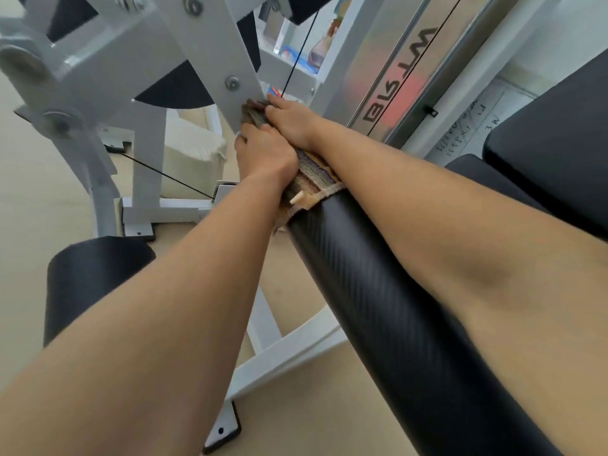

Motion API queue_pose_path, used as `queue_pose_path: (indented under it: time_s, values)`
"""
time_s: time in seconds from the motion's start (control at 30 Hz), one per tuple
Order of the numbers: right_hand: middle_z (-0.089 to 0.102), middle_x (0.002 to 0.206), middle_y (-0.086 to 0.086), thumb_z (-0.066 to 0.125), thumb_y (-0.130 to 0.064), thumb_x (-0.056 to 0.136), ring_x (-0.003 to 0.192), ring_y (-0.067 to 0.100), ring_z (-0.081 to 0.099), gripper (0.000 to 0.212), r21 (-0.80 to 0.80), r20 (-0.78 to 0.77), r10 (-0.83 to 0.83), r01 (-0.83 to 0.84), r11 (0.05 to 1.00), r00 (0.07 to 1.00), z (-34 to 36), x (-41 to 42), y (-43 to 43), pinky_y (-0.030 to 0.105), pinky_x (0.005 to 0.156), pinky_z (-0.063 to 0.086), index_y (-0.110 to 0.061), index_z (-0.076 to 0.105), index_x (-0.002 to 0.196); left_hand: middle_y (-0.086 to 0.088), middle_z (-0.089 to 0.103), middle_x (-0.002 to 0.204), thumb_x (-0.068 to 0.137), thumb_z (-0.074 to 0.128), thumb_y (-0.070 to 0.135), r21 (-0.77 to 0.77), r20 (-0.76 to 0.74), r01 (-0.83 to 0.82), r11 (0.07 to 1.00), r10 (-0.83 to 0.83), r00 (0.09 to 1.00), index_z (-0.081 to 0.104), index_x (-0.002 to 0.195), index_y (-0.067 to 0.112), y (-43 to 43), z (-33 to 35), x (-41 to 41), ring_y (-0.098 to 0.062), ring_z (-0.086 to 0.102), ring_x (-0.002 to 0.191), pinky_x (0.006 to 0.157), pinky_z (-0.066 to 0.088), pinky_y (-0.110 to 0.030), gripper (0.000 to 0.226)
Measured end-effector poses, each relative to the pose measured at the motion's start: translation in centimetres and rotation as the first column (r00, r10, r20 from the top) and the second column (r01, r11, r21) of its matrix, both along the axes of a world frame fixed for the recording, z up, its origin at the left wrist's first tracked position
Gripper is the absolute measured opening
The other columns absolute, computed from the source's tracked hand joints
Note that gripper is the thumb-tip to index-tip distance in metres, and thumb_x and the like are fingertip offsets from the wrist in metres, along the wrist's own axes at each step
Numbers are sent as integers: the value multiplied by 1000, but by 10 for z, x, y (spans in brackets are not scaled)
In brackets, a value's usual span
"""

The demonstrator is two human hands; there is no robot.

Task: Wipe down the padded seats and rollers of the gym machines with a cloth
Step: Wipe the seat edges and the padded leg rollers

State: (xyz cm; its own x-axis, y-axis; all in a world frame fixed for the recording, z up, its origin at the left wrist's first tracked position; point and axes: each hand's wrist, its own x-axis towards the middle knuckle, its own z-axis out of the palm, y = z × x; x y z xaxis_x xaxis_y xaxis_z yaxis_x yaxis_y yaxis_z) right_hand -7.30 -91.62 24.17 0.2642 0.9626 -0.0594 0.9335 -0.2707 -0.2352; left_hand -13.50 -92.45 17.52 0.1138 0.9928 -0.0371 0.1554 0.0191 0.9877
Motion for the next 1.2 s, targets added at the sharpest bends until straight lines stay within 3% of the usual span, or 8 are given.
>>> queue_pose_path:
  time_s: [0.23,0.43,0.57,0.77,0.87,1.0,1.1,1.2]
  values:
    - [29,162,15,43,-32,102,148,30,31,61,-43,42,-21,23,999,999,1,-23,-83,38,120,24,-6,26,154,-20,45,138,103,33,21,159,-172,101,982,-73,982,42,134,3,-87,-12,-33,-42,50,123,86,40,-45,37]
    - [11,169,7,41,-28,105,156,19,8,66,4,-17,16,-16,1000,1000,4,-28,-227,37,128,6,-9,11,161,-25,21,157,107,23,27,149,-103,176,973,-162,981,25,151,-1,-226,-14,-50,-38,25,144,112,35,-46,52]
    - [7,170,-2,43,-33,104,156,11,4,71,-7,-106,-3,2,1000,994,3,-35,-327,37,128,6,-17,5,162,-16,28,157,106,22,44,-5,45,269,963,-269,962,11,156,9,-338,-6,-77,-36,40,136,104,41,-47,62]
    - [28,162,-4,45,-42,97,150,15,26,68,96,-141,-242,256,962,960,-4,-66,-440,50,122,25,-28,19,158,-10,56,132,102,32,52,-359,4,397,845,-424,906,35,141,19,-405,23,-110,-36,58,116,94,47,-45,51]
    - [23,161,4,60,-12,94,147,14,25,74,77,-324,-399,444,893,858,3,-100,-477,40,124,24,-17,22,157,-8,64,120,94,61,39,-550,36,412,726,-472,881,40,130,13,-414,54,-144,-30,64,106,83,55,-39,49]
    - [58,130,5,60,-11,91,121,24,59,53,-266,-624,-640,648,713,448,38,-145,-486,49,107,48,-20,41,140,-6,69,96,87,66,8,-647,158,450,616,-469,869,57,130,15,-423,117,-204,-13,62,61,43,52,-31,45]
    - [68,110,7,47,-23,90,108,31,66,19,-360,-590,-688,625,692,422,80,-184,-476,55,96,54,-26,62,101,-6,65,82,89,61,2,-625,188,469,624,-462,866,66,120,23,-426,171,-256,-20,60,54,39,46,-24,38]
    - [61,119,6,40,-19,98,113,28,60,26,-472,-578,-660,464,750,479,125,-227,-464,54,101,51,-28,61,108,-4,69,91,85,64,-2,-605,127,423,674,-443,887,74,104,19,-421,216,-316,-19,65,75,56,48,-19,31]
